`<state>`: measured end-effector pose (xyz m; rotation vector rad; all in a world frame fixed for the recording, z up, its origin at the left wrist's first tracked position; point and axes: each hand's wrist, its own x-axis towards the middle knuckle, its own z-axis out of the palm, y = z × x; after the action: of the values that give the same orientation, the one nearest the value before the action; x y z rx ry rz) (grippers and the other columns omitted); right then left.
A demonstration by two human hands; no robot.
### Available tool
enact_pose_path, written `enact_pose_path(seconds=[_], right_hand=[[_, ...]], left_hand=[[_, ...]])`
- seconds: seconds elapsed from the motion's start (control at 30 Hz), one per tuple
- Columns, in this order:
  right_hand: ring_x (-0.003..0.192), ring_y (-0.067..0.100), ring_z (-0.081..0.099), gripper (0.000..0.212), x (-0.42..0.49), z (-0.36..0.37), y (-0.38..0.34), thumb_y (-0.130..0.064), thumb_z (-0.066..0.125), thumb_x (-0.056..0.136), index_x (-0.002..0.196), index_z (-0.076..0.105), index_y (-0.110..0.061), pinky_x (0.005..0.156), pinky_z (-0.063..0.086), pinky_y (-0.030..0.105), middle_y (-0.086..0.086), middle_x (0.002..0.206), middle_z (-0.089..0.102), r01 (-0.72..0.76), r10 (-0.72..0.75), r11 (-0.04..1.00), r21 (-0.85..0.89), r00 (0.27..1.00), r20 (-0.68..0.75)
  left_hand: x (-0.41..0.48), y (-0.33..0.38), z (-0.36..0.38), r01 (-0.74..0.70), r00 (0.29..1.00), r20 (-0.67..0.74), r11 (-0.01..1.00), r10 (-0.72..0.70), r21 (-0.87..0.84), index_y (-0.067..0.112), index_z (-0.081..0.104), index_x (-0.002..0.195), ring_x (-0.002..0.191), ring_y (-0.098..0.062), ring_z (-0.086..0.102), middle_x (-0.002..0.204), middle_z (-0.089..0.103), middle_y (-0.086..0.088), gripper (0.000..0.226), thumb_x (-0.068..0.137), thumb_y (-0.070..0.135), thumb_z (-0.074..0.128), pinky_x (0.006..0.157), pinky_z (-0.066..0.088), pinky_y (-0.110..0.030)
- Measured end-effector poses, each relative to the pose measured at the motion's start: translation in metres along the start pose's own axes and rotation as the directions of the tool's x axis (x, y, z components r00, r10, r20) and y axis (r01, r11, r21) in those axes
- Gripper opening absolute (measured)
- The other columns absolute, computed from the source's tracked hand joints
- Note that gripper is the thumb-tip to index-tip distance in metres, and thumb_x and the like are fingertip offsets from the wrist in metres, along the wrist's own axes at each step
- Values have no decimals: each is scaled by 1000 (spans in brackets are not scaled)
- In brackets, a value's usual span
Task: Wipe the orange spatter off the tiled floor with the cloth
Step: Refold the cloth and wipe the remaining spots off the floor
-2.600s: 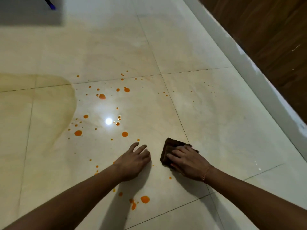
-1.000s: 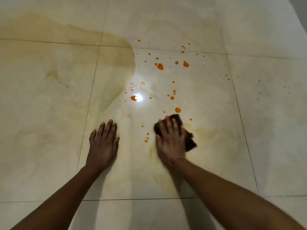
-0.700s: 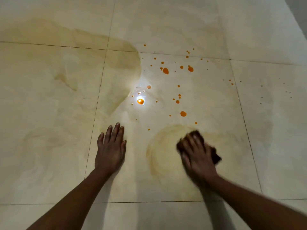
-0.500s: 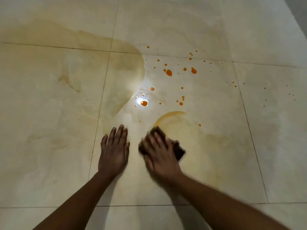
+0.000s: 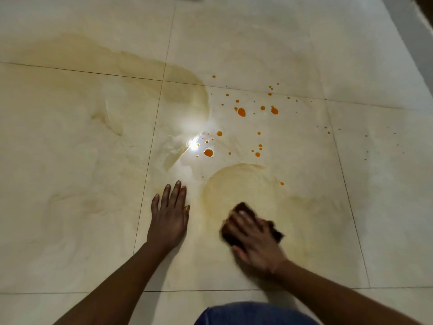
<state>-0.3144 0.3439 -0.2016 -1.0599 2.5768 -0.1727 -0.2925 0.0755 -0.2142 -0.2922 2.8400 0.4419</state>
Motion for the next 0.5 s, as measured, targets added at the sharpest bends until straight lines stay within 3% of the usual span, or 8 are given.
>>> enact_pose_path(seconds=[0.07, 0.13, 0.2, 0.27, 0.37, 0.43, 0.5], right_hand=[[147, 15, 2, 67, 3, -16, 47, -53, 33, 91, 153, 24, -29, 111, 29, 54, -1, 162, 10, -158, 158, 987, -38, 987, -2], [149, 16, -3, 71, 49, -34, 71, -55, 19, 90, 155, 14, -28, 116, 19, 52, -3, 164, 0, -338, 338, 941, -13, 941, -25], [150, 18, -4, 70, 100, -44, 59, -52, 18, 90, 156, 9, -27, 117, 8, 47, -2, 165, 0, -413, 414, 910, 31, 908, -68], [150, 19, -2, 67, 118, -34, 36, -47, 25, 93, 155, 15, -26, 117, 6, 48, -1, 164, 5, -310, 316, 948, 71, 942, -109], [150, 19, 4, 65, 48, -10, 28, -47, 37, 94, 155, 20, -29, 118, 10, 48, -1, 164, 11, -1, 2, 1000, 28, 999, -39], [150, 19, 8, 67, 14, -20, 77, -48, 39, 93, 154, 20, -31, 115, 16, 50, -3, 163, 9, -48, 50, 998, 34, 997, -57], [150, 18, 4, 66, 35, -40, 123, -49, 32, 93, 155, 18, -29, 116, 17, 53, -3, 163, 6, -308, 313, 950, 57, 945, -98]], left_hand=[[2, 5, -7, -10, 1000, 27, 1000, 11, -17, 9, 37, 145, 142, -35, 29, 157, 29, -10, 58, 95, 38, 25, 109, 26, -56], [15, 10, -12, -81, 997, 18, 997, 81, 13, 8, 36, 144, 142, -35, 28, 157, 27, -12, 62, 94, 43, 29, 109, 26, -57], [37, 15, -17, -123, 992, -10, 992, 123, 19, 8, 31, 147, 143, -33, 24, 158, 24, -12, 68, 93, 49, 31, 110, 24, -55], [62, 20, -19, -84, 996, -7, 996, 84, -13, 8, 24, 150, 146, -30, 16, 161, 16, -9, 75, 91, 54, 20, 112, 18, -52], [73, 23, -18, -42, 998, 50, 999, 42, -3, 10, 10, 154, 149, -27, 1, 163, 0, -5, 82, 86, 57, 3, 116, 8, -50], [72, 25, -20, -52, 994, 93, 999, 51, 15, 11, 2, 154, 149, -26, -6, 162, -8, -4, 84, 84, 58, -1, 117, 6, -51], [72, 24, -23, -57, 990, 129, 998, 53, 21, 12, -3, 154, 149, -26, -9, 162, -14, -3, 85, 82, 58, -3, 117, 5, -51]])
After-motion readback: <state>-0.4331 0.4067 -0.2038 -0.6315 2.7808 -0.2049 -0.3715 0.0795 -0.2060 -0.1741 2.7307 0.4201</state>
